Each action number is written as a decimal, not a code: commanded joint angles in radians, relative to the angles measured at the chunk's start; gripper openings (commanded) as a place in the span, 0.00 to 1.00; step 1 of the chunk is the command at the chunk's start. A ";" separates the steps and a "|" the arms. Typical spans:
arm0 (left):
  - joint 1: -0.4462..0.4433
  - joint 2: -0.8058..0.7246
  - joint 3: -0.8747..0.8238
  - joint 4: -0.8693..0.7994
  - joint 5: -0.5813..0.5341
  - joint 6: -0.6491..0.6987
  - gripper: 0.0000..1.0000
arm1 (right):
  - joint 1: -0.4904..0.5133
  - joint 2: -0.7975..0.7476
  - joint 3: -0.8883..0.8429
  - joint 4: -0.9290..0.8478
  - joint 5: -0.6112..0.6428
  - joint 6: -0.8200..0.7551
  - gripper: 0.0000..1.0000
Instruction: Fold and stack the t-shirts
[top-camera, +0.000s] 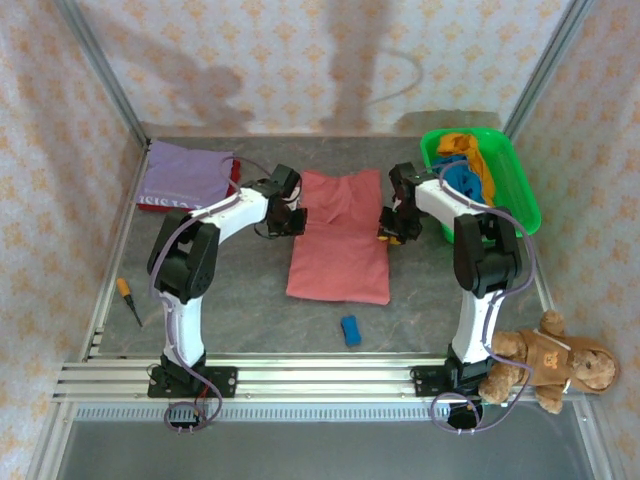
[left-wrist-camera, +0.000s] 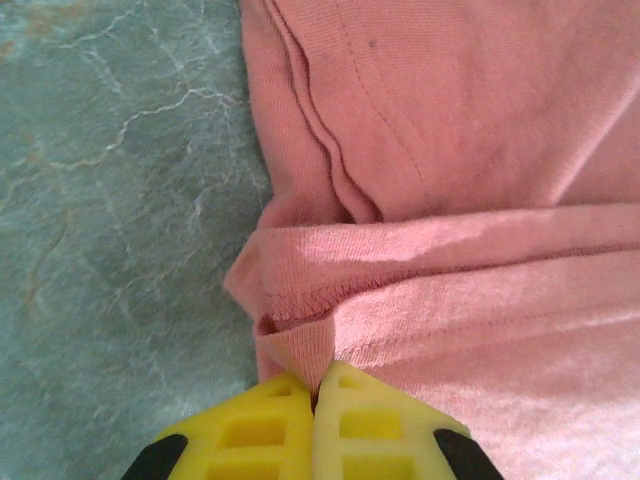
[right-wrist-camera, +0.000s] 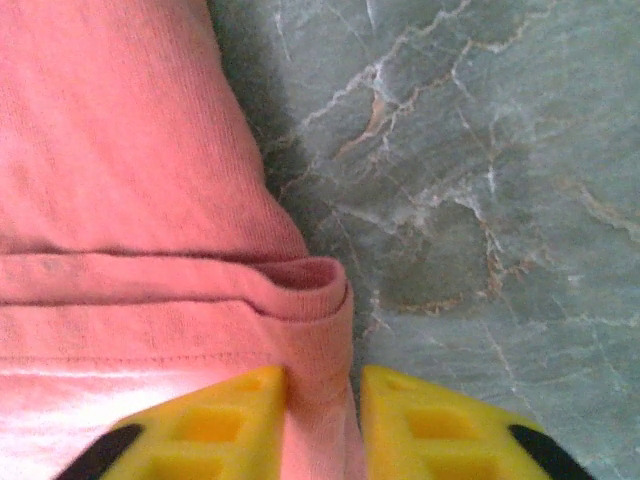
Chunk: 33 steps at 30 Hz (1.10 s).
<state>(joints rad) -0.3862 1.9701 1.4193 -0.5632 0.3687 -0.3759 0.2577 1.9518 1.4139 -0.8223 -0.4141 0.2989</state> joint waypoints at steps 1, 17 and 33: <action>0.000 -0.105 -0.039 0.033 -0.042 -0.014 0.00 | -0.006 -0.070 0.010 -0.053 0.021 -0.017 0.18; 0.004 -0.114 -0.099 0.052 -0.025 -0.021 0.00 | -0.007 -0.011 0.018 -0.027 -0.026 -0.001 0.35; 0.004 -0.149 -0.141 0.069 -0.033 -0.034 0.00 | -0.007 -0.050 0.024 -0.028 -0.060 0.001 0.00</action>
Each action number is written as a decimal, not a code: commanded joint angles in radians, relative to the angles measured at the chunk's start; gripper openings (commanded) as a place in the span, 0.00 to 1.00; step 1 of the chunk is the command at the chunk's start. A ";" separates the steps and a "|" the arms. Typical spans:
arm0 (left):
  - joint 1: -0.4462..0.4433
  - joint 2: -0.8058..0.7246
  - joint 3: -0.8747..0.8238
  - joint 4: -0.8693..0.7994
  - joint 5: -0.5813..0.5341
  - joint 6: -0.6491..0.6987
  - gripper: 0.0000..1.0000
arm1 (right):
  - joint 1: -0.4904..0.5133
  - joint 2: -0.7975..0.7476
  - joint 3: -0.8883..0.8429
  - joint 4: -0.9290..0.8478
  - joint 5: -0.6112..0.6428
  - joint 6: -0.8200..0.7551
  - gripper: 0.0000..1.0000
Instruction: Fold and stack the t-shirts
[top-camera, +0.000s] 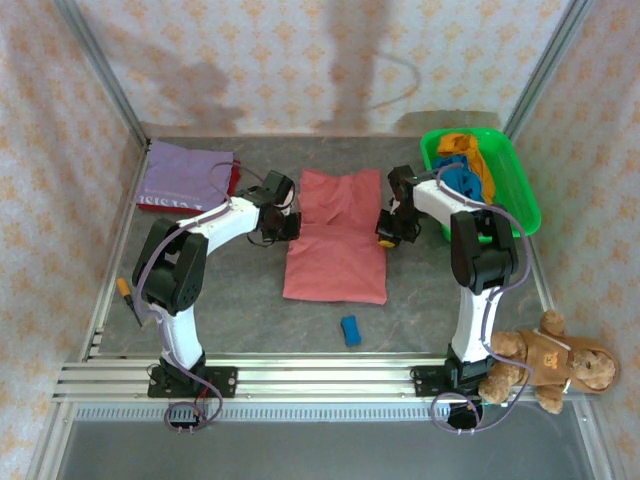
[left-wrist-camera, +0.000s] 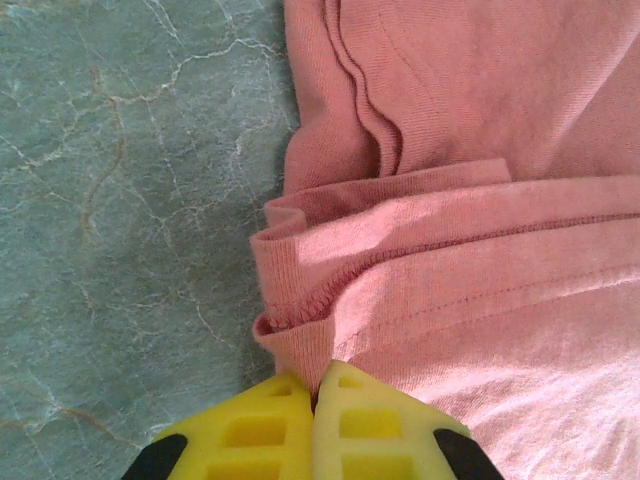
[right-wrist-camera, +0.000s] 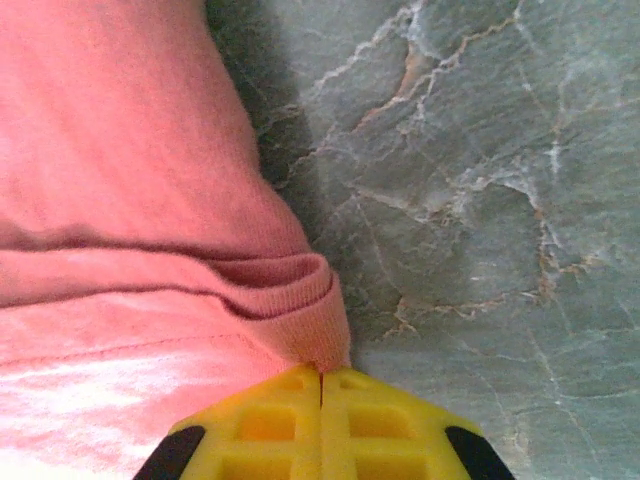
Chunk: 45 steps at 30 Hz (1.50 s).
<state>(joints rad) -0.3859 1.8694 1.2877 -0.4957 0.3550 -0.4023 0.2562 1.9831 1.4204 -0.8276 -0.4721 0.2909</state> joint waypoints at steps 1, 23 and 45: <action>0.004 -0.059 -0.011 -0.003 -0.022 -0.007 0.00 | -0.006 -0.098 0.011 -0.019 -0.016 0.014 0.00; 0.018 0.022 0.005 0.049 0.044 -0.033 0.00 | -0.045 -0.005 -0.034 0.043 0.014 0.053 0.00; 0.014 -0.222 -0.098 -0.027 -0.044 -0.080 0.56 | -0.005 -0.369 -0.228 -0.074 -0.002 0.101 0.46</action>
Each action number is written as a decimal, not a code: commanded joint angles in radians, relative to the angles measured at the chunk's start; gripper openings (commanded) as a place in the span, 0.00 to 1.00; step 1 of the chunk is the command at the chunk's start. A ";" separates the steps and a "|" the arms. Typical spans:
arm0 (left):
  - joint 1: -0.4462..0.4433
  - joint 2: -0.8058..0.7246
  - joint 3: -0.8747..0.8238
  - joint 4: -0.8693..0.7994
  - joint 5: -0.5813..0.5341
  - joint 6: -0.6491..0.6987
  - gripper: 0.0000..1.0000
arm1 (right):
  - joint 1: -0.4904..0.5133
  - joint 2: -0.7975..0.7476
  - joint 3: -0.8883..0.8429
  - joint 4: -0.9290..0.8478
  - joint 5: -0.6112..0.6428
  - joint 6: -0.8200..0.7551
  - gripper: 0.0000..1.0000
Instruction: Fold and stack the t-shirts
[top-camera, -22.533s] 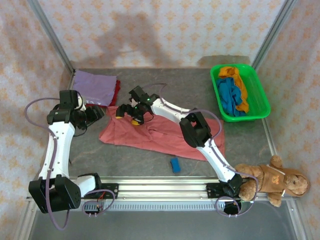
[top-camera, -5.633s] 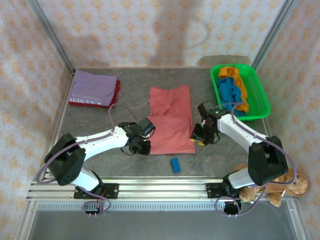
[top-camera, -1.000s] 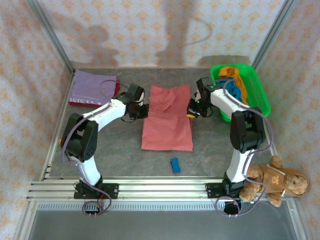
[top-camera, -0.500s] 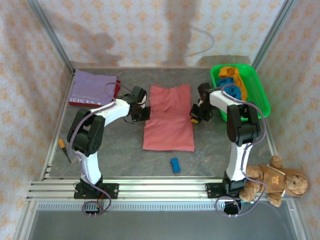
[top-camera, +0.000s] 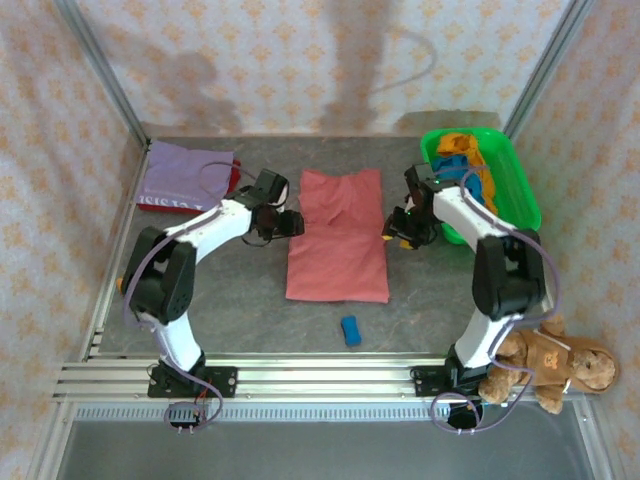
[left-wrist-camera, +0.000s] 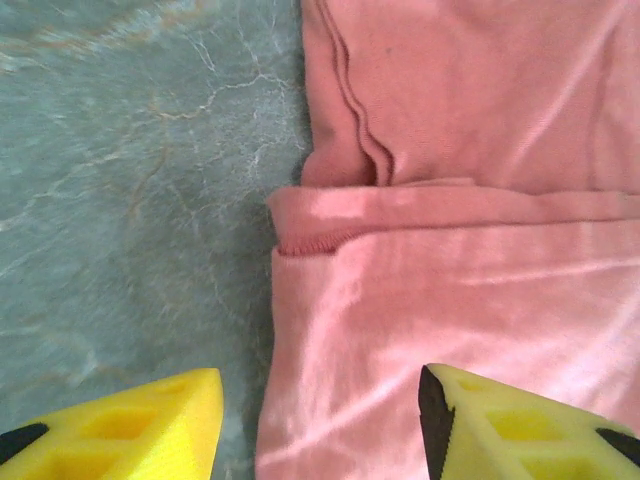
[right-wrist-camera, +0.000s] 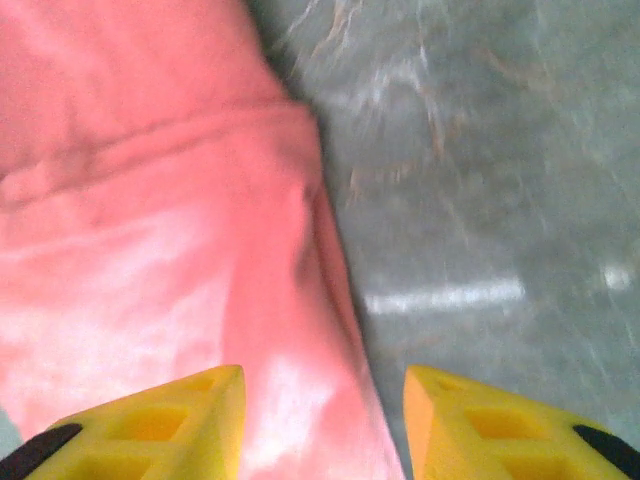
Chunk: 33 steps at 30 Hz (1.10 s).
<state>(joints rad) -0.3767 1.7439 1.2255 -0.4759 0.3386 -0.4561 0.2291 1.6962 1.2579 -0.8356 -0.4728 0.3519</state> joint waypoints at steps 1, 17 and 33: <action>0.001 -0.125 -0.058 -0.058 -0.023 -0.029 0.55 | 0.033 -0.115 -0.102 -0.066 -0.012 0.055 0.47; -0.235 -0.342 -0.375 -0.077 -0.048 -0.189 0.49 | 0.137 -0.300 -0.484 0.113 -0.128 0.229 0.43; -0.241 -0.257 -0.453 0.065 0.000 -0.239 0.42 | 0.141 -0.191 -0.525 0.257 -0.150 0.251 0.33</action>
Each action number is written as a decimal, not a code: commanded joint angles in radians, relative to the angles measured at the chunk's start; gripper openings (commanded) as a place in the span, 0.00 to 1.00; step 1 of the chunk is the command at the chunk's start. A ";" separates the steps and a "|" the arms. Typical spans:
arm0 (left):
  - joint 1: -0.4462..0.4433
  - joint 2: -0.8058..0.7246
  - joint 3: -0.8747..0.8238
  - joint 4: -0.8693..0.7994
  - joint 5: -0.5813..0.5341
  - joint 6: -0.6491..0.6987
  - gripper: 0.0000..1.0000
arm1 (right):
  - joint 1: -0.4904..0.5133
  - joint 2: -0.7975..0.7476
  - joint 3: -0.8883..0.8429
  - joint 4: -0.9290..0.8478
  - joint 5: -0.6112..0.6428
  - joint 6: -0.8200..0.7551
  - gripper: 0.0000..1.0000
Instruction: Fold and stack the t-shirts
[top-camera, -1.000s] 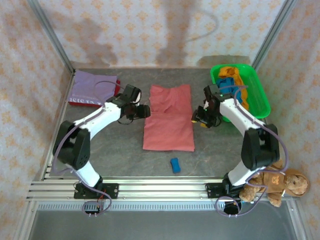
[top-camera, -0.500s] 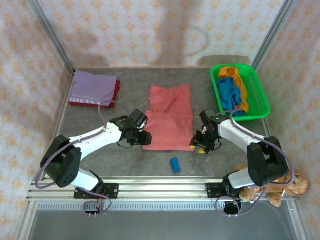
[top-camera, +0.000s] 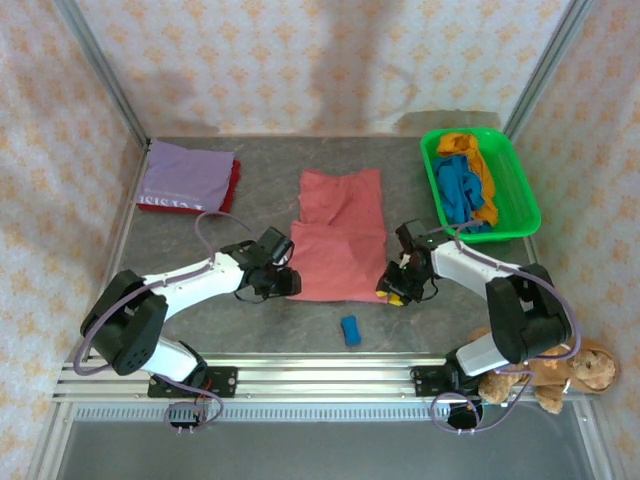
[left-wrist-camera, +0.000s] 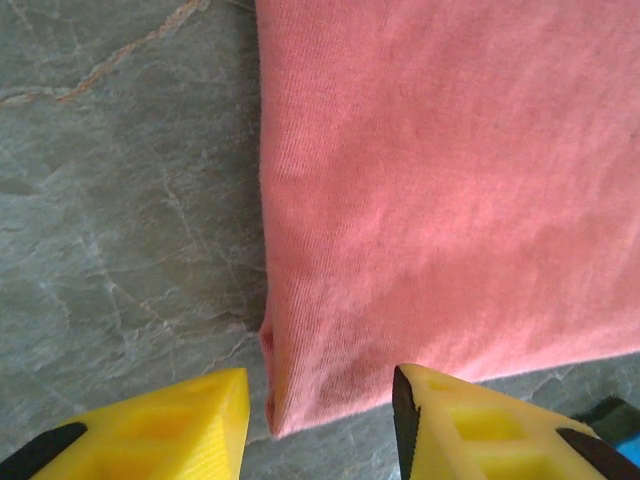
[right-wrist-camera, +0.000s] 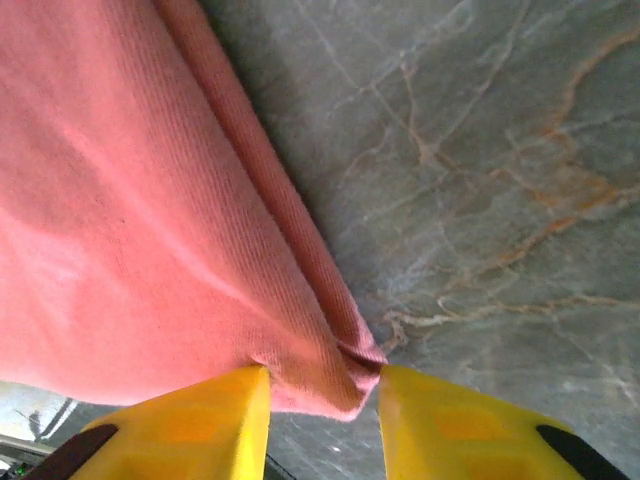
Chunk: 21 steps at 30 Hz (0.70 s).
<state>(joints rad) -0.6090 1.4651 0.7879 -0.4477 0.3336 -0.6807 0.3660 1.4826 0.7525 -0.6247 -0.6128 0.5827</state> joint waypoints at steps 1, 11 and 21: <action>-0.009 0.026 -0.019 0.041 0.005 -0.014 0.40 | 0.004 0.029 -0.021 0.055 -0.009 0.020 0.31; -0.021 0.031 -0.081 0.104 0.018 -0.053 0.08 | 0.004 0.050 -0.007 0.045 -0.005 0.000 0.04; -0.065 -0.102 -0.103 -0.039 0.000 -0.058 0.00 | 0.013 -0.098 -0.051 -0.081 -0.016 -0.004 0.00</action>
<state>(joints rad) -0.6624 1.4166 0.6834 -0.3847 0.3511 -0.7361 0.3710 1.4490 0.7136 -0.6243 -0.6334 0.5800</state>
